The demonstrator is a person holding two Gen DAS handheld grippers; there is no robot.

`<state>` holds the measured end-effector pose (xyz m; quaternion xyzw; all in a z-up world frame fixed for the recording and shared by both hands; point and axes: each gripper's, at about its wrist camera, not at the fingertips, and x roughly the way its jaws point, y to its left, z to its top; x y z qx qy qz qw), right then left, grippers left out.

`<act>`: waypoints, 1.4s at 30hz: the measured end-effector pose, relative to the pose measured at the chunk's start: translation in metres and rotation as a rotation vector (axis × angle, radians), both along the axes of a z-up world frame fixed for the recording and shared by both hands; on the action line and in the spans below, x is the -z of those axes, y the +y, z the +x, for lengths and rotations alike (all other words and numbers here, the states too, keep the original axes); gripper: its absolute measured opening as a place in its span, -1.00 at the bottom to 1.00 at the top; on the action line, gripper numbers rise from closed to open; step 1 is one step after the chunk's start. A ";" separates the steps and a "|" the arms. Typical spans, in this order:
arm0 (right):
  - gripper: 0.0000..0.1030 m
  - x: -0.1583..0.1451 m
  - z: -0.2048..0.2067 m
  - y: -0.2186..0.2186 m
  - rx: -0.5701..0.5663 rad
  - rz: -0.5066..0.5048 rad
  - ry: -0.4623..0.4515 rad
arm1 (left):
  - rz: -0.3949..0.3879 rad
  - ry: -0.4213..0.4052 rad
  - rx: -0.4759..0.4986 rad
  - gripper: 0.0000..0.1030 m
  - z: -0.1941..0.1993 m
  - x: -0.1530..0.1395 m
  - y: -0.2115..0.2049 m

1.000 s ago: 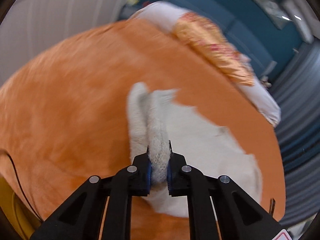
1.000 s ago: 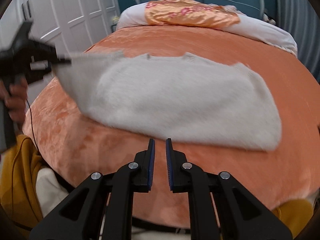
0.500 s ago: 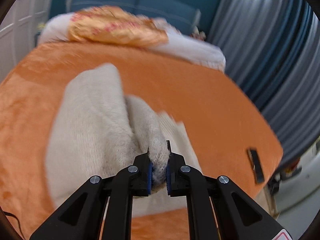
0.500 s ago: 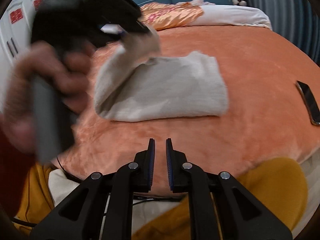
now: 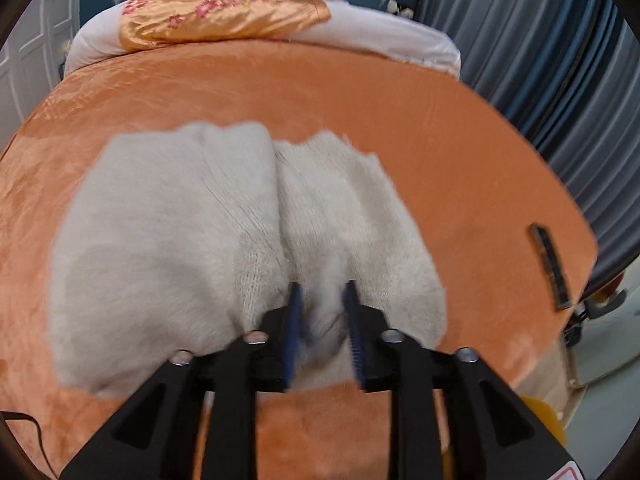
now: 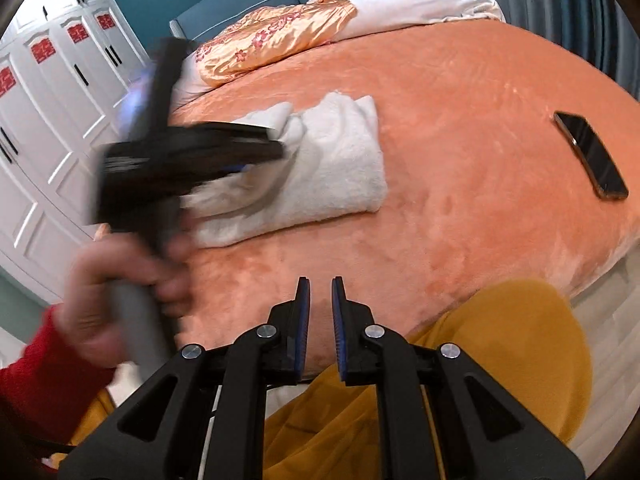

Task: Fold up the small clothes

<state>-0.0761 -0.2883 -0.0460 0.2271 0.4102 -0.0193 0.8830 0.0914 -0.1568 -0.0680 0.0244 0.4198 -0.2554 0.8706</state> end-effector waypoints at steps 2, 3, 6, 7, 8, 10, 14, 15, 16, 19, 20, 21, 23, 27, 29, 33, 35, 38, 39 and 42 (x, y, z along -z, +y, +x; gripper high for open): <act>-0.35 -0.004 0.006 -0.004 0.004 -0.040 -0.009 | -0.025 -0.031 -0.040 0.01 -0.008 -0.016 0.024; -0.19 -0.006 0.011 -0.006 0.006 -0.054 -0.016 | -0.039 -0.065 -0.072 0.04 -0.012 -0.026 0.044; 0.01 -0.013 0.031 -0.008 0.002 -0.102 -0.064 | -0.037 -0.109 -0.161 0.17 -0.014 -0.039 0.089; 0.01 -0.013 0.039 -0.007 -0.004 -0.109 -0.073 | -0.034 -0.112 -0.199 0.17 -0.014 -0.040 0.106; 0.02 -0.012 0.052 -0.007 -0.013 -0.106 -0.086 | -0.031 -0.107 -0.228 0.17 -0.013 -0.039 0.119; 0.07 -0.008 0.072 -0.007 -0.032 -0.067 -0.096 | -0.023 -0.077 -0.292 0.17 -0.004 -0.031 0.144; 0.23 0.007 0.113 -0.001 -0.055 0.060 -0.088 | -0.039 -0.012 -0.334 0.17 0.001 -0.017 0.167; 0.24 0.010 0.122 0.001 -0.063 0.086 -0.086 | -0.042 0.004 -0.327 0.17 0.002 -0.013 0.167; 0.26 0.011 0.124 0.004 -0.065 0.098 -0.085 | -0.043 0.015 -0.311 0.17 0.001 -0.009 0.166; 0.31 0.018 0.140 0.013 -0.073 0.137 -0.069 | -0.026 0.031 -0.249 0.17 -0.003 0.001 0.156; 0.31 0.020 0.144 0.017 -0.072 0.142 -0.061 | -0.016 0.032 -0.232 0.17 -0.003 0.004 0.152; 0.31 0.024 0.148 0.020 -0.075 0.150 -0.051 | -0.007 0.033 -0.211 0.18 -0.003 0.009 0.147; 0.31 0.029 0.155 0.024 -0.075 0.154 -0.029 | 0.030 0.044 -0.183 0.21 0.001 0.023 0.136; 0.01 0.036 0.165 0.030 -0.082 0.145 -0.020 | 0.097 0.060 -0.195 0.21 0.011 0.046 0.134; -0.60 0.034 0.170 0.032 -0.116 0.139 -0.022 | 0.098 0.073 -0.215 0.01 0.017 0.050 0.138; -0.72 -0.015 0.143 0.017 -0.061 0.137 -0.211 | 0.049 0.071 -0.234 -0.37 0.021 0.036 0.150; -0.72 -0.036 0.123 0.002 -0.014 0.138 -0.280 | 0.029 0.054 -0.205 -0.33 0.017 0.028 0.148; -0.71 -0.008 0.115 -0.006 0.016 0.027 -0.148 | 0.071 0.048 -0.192 -0.33 0.018 0.036 0.137; -0.71 0.014 0.117 -0.010 0.015 0.033 -0.063 | 0.089 0.067 -0.198 -0.33 0.020 0.044 0.133; -0.68 0.059 0.115 -0.011 0.009 0.046 0.099 | 0.066 0.151 -0.220 -0.33 0.023 0.060 0.132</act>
